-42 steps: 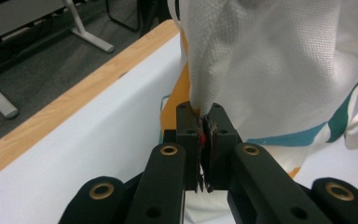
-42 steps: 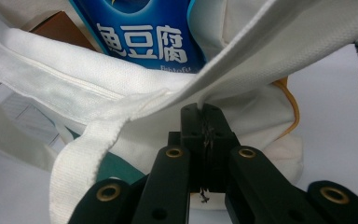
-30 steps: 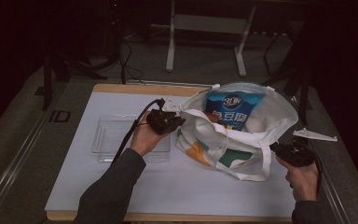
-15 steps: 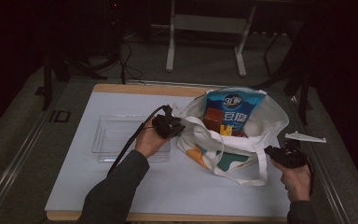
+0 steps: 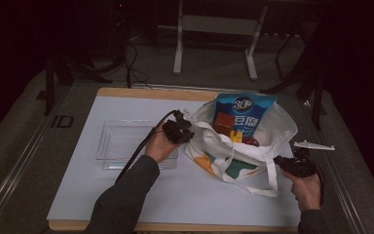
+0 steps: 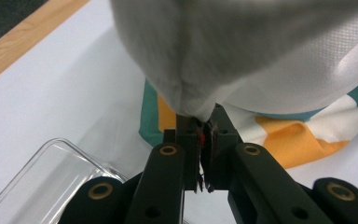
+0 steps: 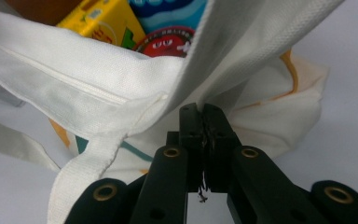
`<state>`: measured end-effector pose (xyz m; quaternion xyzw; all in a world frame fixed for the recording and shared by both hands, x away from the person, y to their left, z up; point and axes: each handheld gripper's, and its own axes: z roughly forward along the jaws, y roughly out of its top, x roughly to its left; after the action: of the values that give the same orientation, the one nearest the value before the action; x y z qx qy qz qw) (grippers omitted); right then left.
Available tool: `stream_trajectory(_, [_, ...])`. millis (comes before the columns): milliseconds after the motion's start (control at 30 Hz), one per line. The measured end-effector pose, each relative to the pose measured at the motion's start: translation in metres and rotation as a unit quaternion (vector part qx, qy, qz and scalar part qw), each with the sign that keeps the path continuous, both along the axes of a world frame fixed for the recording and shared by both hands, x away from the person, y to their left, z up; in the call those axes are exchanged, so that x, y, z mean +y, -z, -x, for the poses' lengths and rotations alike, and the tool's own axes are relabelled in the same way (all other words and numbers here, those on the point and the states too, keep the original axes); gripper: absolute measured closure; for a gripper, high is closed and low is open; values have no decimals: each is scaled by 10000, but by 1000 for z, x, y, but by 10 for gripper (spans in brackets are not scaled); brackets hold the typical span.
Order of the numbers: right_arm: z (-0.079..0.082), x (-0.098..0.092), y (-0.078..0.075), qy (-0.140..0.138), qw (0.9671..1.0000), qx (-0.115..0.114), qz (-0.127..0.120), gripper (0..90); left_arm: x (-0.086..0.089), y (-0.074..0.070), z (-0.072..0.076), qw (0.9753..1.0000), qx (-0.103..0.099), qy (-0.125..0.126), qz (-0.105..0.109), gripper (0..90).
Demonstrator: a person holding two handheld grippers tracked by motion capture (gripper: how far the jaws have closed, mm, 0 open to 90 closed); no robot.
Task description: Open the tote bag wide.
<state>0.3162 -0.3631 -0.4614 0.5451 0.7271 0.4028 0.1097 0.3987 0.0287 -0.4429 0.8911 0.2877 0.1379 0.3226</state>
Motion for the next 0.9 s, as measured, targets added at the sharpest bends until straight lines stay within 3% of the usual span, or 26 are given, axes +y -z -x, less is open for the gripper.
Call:
stream_trajectory(367, [-2, 6, 11, -120, 9996, 227, 141, 878, -7, 7, -1, 9995, 147, 145, -255, 861])
stream_trajectory(567, [-7, 8, 20, -79, 9992, 383, 124, 883, -9, 9, -2, 9994, 188, 105, -276, 862])
stream_trajectory(900, [-16, 17, 43, -10, 9961, 726, 504, 897, -5, 5, -4, 9995, 76, -81, -295, 872])
